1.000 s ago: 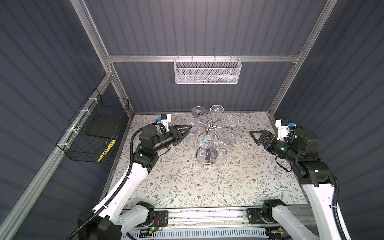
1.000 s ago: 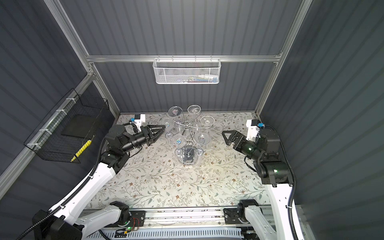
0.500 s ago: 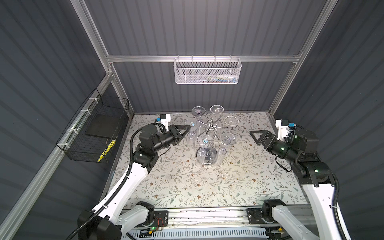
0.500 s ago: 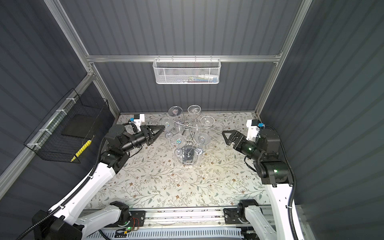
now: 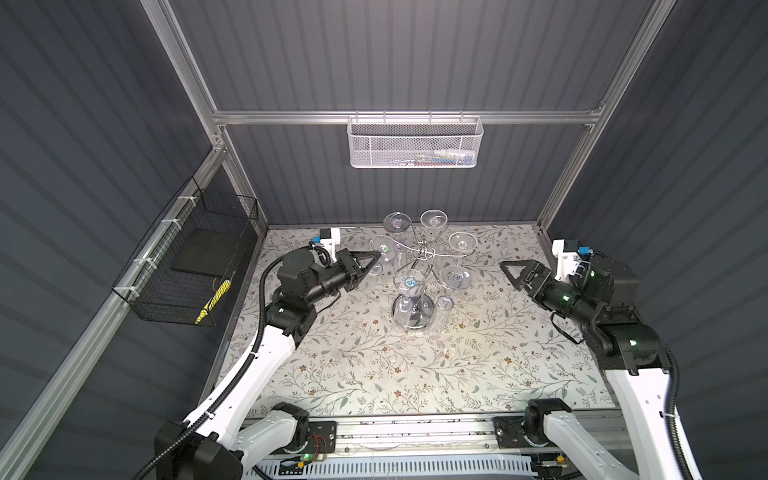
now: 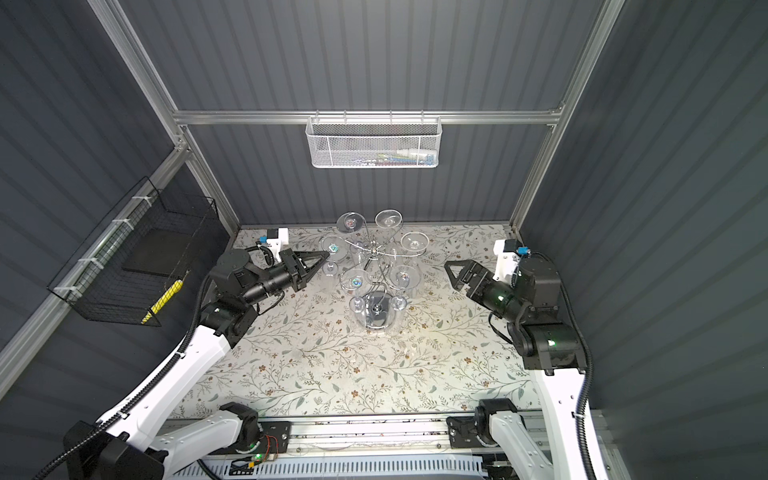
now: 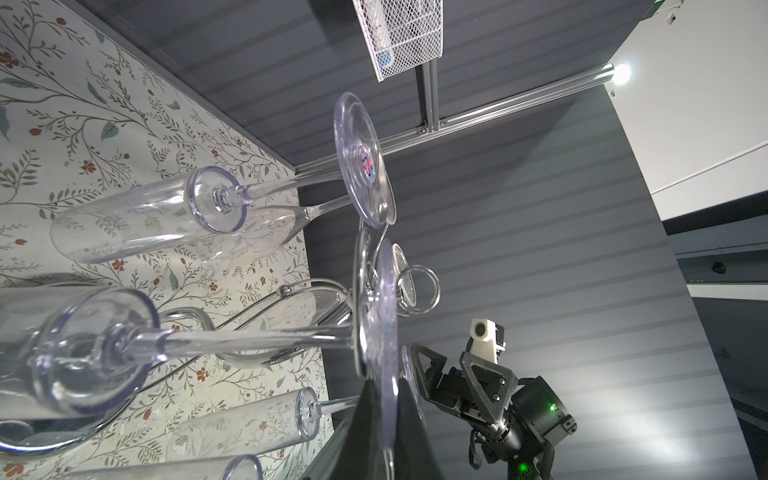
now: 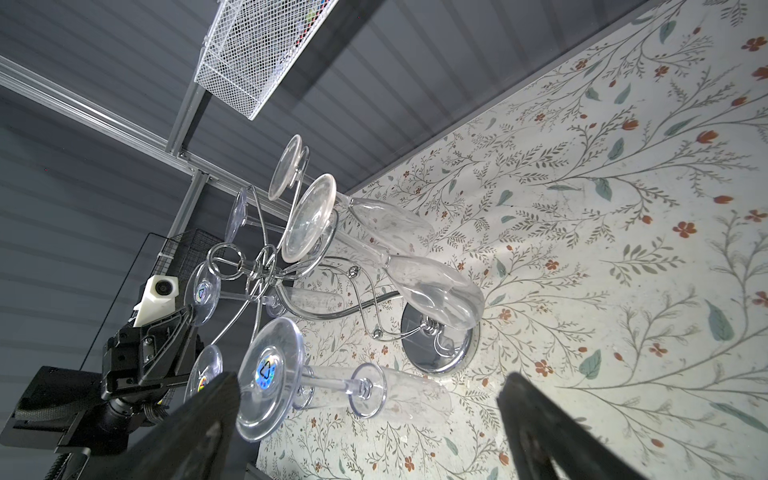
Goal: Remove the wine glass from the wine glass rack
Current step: 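Advance the left gripper to a flute's stem on the rack while the right gripper waits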
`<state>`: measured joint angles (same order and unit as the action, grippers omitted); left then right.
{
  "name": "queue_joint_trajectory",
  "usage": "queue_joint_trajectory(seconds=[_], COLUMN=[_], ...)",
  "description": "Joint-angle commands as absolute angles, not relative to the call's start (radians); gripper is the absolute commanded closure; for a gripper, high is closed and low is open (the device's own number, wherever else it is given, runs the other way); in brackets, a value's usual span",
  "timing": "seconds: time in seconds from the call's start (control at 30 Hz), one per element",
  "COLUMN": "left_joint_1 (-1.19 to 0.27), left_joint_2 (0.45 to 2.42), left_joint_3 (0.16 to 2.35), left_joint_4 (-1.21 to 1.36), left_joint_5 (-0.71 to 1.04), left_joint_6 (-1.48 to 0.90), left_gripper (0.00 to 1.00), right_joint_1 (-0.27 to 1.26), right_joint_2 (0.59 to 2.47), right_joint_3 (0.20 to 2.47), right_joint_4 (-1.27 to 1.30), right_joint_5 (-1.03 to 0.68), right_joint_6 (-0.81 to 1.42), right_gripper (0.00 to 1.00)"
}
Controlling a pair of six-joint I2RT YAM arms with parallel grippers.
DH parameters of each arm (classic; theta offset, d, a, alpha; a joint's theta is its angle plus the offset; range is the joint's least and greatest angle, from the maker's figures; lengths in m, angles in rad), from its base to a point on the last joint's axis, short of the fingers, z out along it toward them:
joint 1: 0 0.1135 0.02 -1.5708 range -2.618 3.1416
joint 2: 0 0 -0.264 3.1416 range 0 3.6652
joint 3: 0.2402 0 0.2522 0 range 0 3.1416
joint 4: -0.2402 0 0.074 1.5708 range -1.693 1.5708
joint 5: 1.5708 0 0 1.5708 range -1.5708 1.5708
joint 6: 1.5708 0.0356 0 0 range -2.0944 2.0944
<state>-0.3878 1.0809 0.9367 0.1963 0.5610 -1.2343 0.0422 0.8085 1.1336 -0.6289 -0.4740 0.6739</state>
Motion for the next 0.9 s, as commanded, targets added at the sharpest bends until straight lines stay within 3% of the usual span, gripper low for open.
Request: queue_joint_trajectory(seconds=[0.0,0.3,0.87], left_joint_1=[-0.394,-0.394,-0.394], left_joint_2=[1.054,1.037,1.023], left_joint_3=[0.943,0.931,0.990], left_joint_4=[0.228,0.260,0.308], left_joint_5=[0.558,0.527,0.472], left_joint_6=[-1.264,-1.307,-1.333], left_gripper=[0.92,1.00,1.00], right_joint_1=[0.046,0.046,0.046], right_joint_2=[0.795,0.786,0.781], right_joint_3=[1.147,1.143,1.148], right_joint_4=[-0.616,-0.618,-0.606], right_joint_5=[-0.471,-0.462,-0.460], right_joint_6=[0.680,0.687,0.699], right_gripper=[0.01,0.01,0.01])
